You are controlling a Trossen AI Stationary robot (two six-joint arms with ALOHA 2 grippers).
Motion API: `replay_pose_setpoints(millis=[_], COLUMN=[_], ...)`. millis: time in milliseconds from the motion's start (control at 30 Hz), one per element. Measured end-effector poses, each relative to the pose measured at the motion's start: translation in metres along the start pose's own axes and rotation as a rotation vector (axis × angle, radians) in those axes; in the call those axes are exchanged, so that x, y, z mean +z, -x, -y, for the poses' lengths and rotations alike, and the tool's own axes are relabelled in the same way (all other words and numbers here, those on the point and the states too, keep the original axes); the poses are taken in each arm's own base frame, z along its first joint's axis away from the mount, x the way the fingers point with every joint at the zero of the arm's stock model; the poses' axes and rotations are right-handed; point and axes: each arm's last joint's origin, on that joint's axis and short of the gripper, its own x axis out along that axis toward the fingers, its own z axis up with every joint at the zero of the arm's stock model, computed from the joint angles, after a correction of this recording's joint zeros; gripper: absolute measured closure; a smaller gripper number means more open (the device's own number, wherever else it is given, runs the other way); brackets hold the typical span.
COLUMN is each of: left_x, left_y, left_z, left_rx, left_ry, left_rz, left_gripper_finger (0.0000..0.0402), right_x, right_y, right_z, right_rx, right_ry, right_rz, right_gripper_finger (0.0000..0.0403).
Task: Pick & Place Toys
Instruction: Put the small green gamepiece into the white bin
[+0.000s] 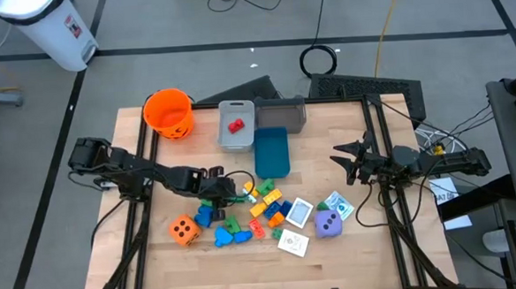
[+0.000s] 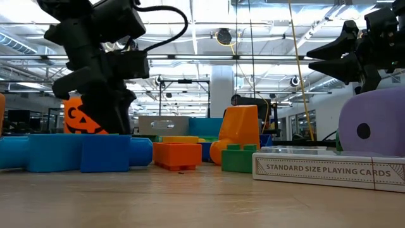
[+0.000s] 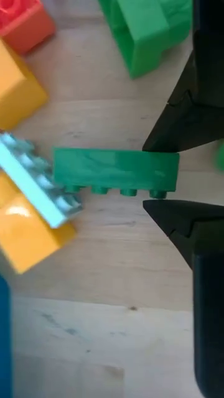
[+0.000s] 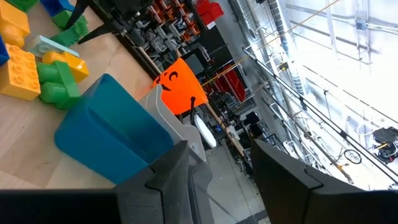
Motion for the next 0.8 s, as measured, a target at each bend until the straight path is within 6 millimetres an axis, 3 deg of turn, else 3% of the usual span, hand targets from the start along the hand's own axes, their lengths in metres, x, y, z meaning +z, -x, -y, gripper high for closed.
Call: replay_pose_setpoints(millis=[200,567,800], left_x=[0.008,0.010,0.009], left_y=[0.000,-0.002,-0.017], left_z=[0.000,0.000,0.002], left_rx=[0.019,0.015,0.018], left_ry=[0.135,0.144,0.115], left_rz=[0.082,0.109,0.095], left_gripper_finger=[0.0263,0.0146,0.0131], right_x=[0.000,0.000,0.000], right_y=[0.000,0.000,0.000], right_z=[0.000,0.000,0.000], right_rx=[0.000,0.000,0.001], right_ry=[0.000,0.000,0.000], right_rz=[0.000,0.000,-0.001], right_gripper_finger=[0.0234,0.0234,0.0234])
